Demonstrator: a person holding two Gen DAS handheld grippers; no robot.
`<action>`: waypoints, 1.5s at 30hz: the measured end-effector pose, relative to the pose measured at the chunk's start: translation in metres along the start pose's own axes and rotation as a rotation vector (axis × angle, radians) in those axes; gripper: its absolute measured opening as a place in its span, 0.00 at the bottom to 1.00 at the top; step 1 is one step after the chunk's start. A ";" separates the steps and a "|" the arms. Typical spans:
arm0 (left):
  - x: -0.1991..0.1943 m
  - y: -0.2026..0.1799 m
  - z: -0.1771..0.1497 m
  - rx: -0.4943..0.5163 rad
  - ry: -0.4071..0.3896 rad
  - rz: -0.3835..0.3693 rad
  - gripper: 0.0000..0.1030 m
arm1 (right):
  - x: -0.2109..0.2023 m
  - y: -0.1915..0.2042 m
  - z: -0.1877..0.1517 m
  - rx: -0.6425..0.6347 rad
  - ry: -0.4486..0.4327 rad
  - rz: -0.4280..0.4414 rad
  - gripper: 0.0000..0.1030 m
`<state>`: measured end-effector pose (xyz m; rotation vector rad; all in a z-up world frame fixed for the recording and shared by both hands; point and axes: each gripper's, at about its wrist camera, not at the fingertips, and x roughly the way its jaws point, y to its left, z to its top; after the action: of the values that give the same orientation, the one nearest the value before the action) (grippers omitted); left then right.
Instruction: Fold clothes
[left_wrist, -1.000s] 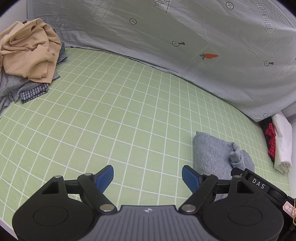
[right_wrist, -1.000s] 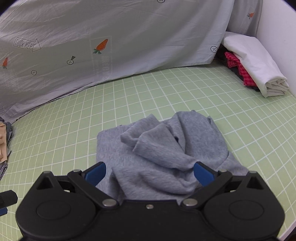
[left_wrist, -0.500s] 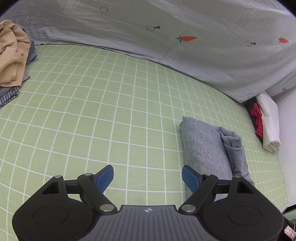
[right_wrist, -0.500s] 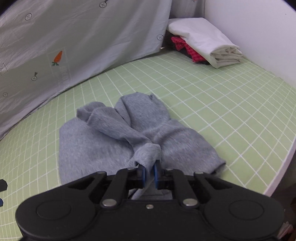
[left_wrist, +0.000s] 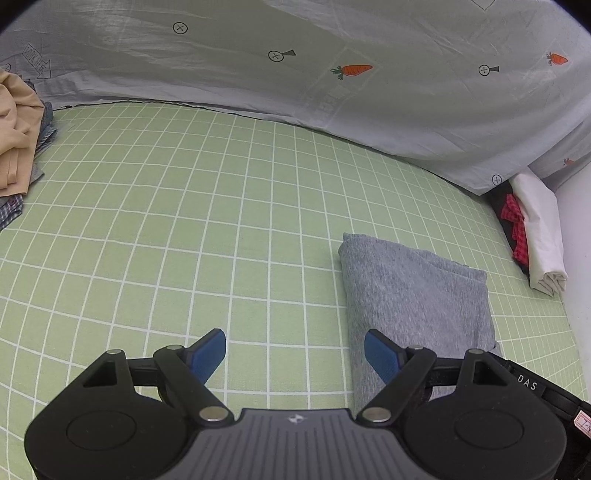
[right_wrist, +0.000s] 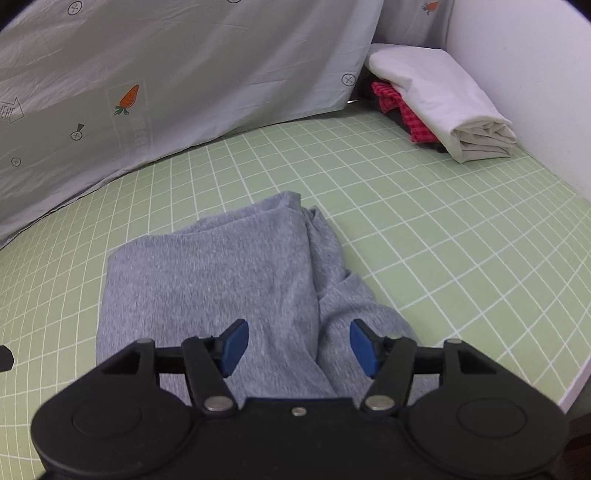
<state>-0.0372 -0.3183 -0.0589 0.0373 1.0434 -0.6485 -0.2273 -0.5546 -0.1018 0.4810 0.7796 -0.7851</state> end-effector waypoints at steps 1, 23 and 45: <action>0.002 -0.002 0.002 -0.002 0.002 0.009 0.80 | 0.008 -0.001 0.003 -0.015 0.012 0.014 0.56; 0.081 -0.100 -0.005 0.117 0.134 -0.018 0.83 | 0.020 -0.023 0.056 -0.331 -0.070 0.131 0.05; 0.123 -0.106 -0.012 -0.017 0.255 -0.163 0.47 | 0.071 -0.043 0.023 -0.117 0.201 0.229 0.22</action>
<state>-0.0596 -0.4594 -0.1361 0.0202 1.3075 -0.7969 -0.2176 -0.6276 -0.1462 0.5378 0.9327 -0.4805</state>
